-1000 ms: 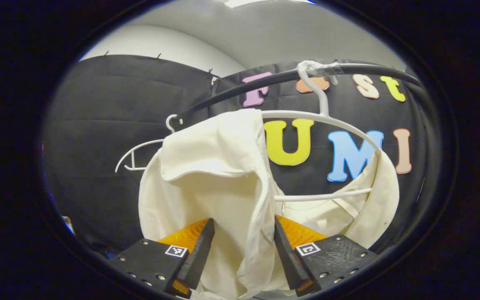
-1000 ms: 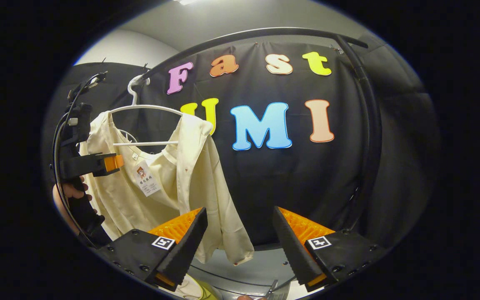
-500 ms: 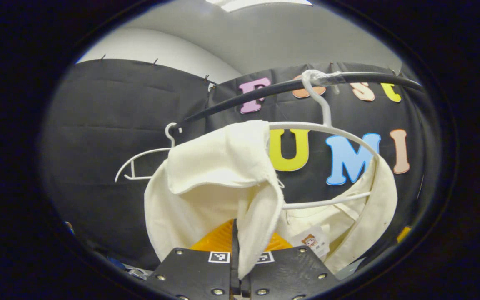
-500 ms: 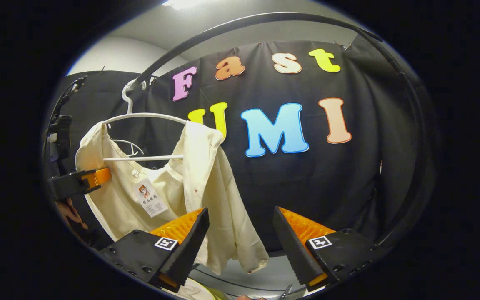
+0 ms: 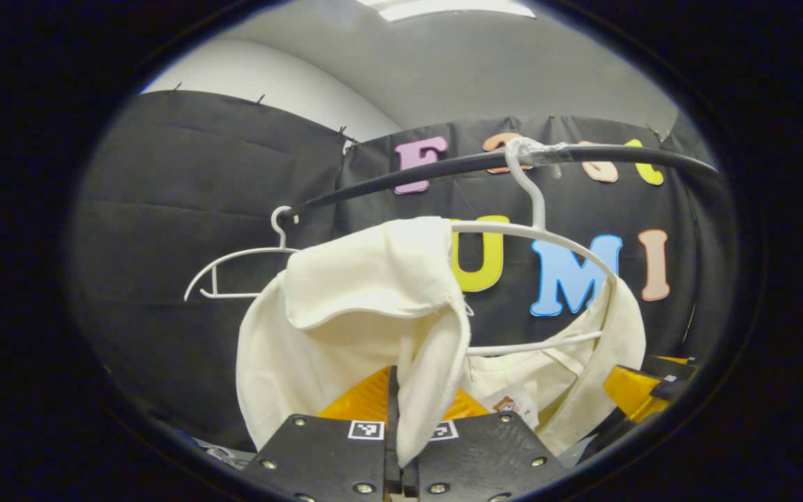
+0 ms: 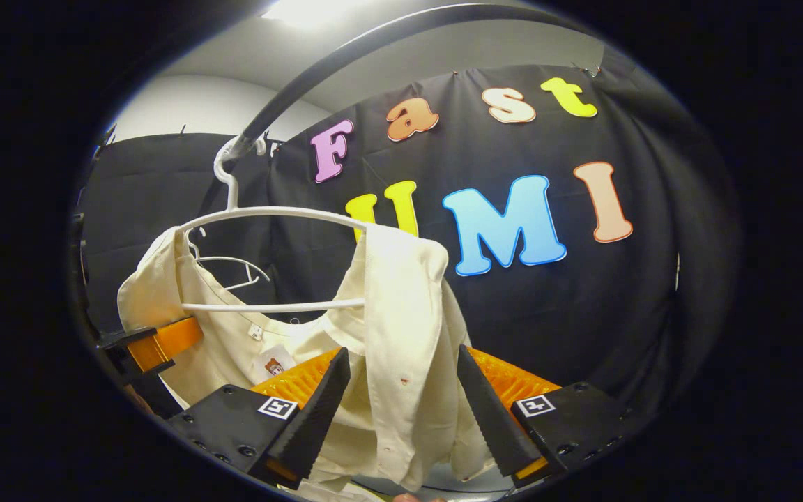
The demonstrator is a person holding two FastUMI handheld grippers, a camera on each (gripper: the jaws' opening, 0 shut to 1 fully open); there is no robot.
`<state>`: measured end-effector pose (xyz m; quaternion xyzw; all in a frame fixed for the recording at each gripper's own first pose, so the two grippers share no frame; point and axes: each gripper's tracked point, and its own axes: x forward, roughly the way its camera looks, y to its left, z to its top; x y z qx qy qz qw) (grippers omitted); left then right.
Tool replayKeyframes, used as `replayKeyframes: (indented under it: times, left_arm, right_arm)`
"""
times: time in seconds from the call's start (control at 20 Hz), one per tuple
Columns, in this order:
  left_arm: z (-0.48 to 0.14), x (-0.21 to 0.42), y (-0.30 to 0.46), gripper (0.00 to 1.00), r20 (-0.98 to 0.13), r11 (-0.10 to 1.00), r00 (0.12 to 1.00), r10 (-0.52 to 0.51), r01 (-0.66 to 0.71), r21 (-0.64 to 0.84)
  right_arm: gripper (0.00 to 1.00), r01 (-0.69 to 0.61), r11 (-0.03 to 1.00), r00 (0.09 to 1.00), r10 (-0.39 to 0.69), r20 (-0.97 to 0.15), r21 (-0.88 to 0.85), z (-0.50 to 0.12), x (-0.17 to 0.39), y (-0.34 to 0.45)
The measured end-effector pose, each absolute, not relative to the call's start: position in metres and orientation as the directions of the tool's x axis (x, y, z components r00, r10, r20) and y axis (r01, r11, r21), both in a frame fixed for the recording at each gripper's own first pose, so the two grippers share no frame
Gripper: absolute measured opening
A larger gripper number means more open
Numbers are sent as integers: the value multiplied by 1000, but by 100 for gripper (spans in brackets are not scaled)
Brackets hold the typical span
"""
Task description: Grasp the clothes on the hanger with both hands and then place them into the laundry hamper below.
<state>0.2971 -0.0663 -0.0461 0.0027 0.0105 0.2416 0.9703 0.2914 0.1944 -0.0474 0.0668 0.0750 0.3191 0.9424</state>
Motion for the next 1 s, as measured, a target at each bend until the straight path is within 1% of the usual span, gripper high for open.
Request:
replayKeyframes:
  times: [0.35, 0.5, 0.6, 0.7, 0.75, 0.8, 0.85, 0.9, 0.95, 1.0]
  left_arm:
    - [-41, 292, -68, 3, -3, 882, 882, 472, -472, 15]
    - [-40, 290, -67, 3, 9, 880, 880, 474, -474, 22]
    - [-42, 290, -67, 3, 3, 881, 882, 472, -471, 34]
    - [-44, 293, -68, 3, 2, 882, 882, 470, -470, 41]
    - [-45, 294, -69, 3, 0, 884, 885, 466, -466, 36]
    - [-46, 295, -68, 2, -2, 887, 888, 461, -460, 23]
    - [-46, 294, -68, 3, -6, 889, 889, 458, -458, 9]
    - [-46, 293, -67, 3, -10, 890, 890, 456, -456, 5]
    - [-45, 293, -65, 3, -8, 892, 892, 452, -452, 7]
    - [-43, 294, -63, 3, -2, 892, 892, 452, -452, 9]
  right_arm:
    - [98, -548, 829, 820, 559, -126, 109, -75, 326, 216]
    - [98, -515, 853, 847, 521, -105, 81, -73, 337, 213]
    - [98, -523, 850, 845, 527, -91, 69, -71, 344, 220]
    - [77, -531, 846, 841, 533, -89, 45, -71, 349, 224]
    - [58, -541, 840, 835, 543, -90, 45, -70, 352, 227]
    - [46, -544, 837, 832, 547, -91, 56, -70, 356, 228]
    - [24, -527, 847, 842, 532, -90, 73, -69, 361, 223]
    - [14, -531, 841, 838, 540, -78, 105, -65, 363, 223]
    - [9, -548, 824, 823, 561, -82, 140, -67, 364, 226]
    - [7, -560, 815, 811, 576, -104, 152, -70, 364, 227]
